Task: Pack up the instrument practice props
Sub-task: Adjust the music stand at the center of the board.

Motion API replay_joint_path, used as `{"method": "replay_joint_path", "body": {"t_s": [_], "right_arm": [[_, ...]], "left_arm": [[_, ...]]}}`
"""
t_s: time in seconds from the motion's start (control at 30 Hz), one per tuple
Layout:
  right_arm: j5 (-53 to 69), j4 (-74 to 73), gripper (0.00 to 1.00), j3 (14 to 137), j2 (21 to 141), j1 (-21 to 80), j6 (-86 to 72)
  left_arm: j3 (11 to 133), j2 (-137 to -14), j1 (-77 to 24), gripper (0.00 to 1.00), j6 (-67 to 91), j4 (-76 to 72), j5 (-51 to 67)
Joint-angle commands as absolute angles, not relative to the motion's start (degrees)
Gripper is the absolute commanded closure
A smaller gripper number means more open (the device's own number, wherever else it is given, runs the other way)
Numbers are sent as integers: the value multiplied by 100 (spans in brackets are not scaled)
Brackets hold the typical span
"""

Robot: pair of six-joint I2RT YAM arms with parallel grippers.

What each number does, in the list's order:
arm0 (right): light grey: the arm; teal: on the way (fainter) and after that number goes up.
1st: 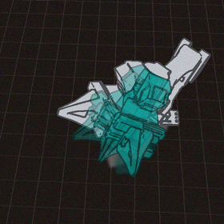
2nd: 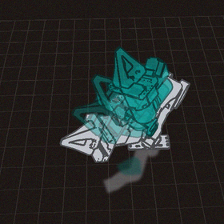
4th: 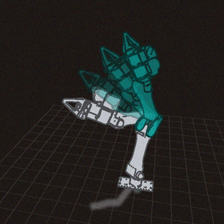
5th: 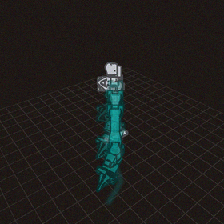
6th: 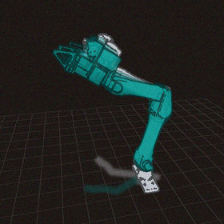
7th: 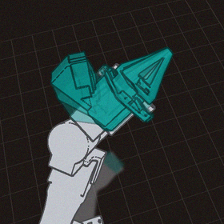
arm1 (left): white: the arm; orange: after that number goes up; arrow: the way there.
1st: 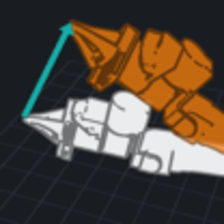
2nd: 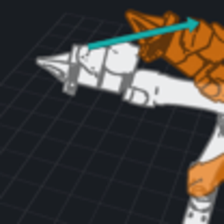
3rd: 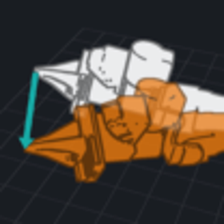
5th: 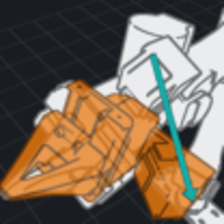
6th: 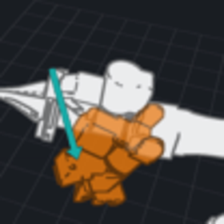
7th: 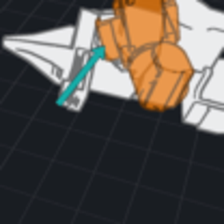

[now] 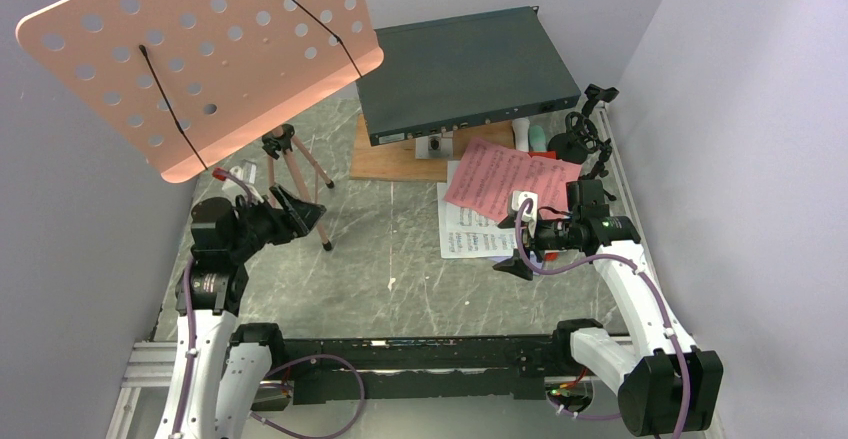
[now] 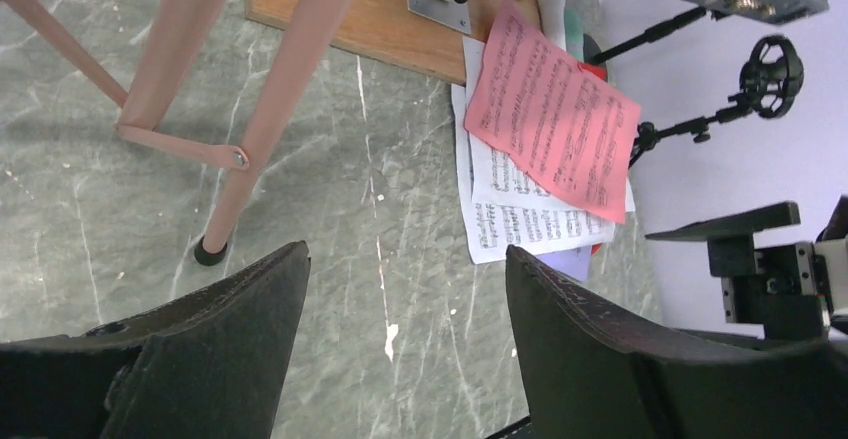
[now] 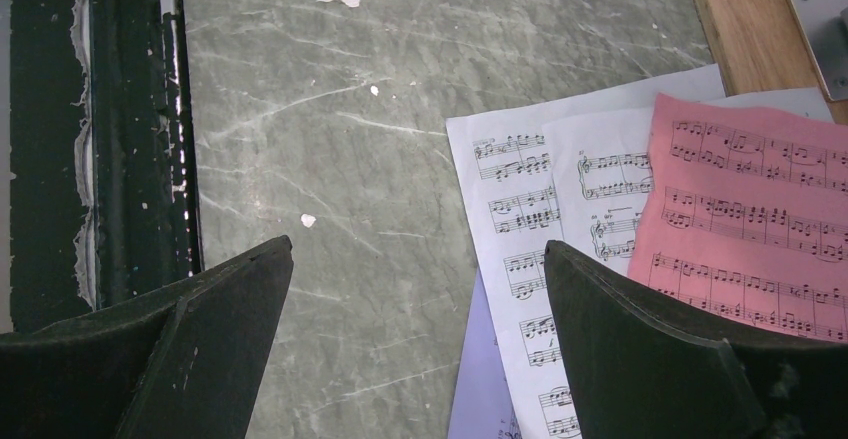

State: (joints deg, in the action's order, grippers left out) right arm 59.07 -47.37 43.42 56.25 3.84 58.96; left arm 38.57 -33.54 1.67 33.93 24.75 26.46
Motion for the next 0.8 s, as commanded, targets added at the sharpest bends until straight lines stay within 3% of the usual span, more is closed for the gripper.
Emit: {"method": "replay_joint_path", "body": {"t_s": [0.0,0.47,0.77], "right_arm": [[6161,-4790,0,4350,5590,365,6056],[6161,-4843,0,4359,5581,361,6103],[6147,-4928,0,4368,5557,362,6194]], "left_arm": [[3995,-3345,159,25,4349,2770,2251],[4104,-3505,232,34,6068,1857,1854],[3344,-3787,802,36,7517,-295,2647]]}}
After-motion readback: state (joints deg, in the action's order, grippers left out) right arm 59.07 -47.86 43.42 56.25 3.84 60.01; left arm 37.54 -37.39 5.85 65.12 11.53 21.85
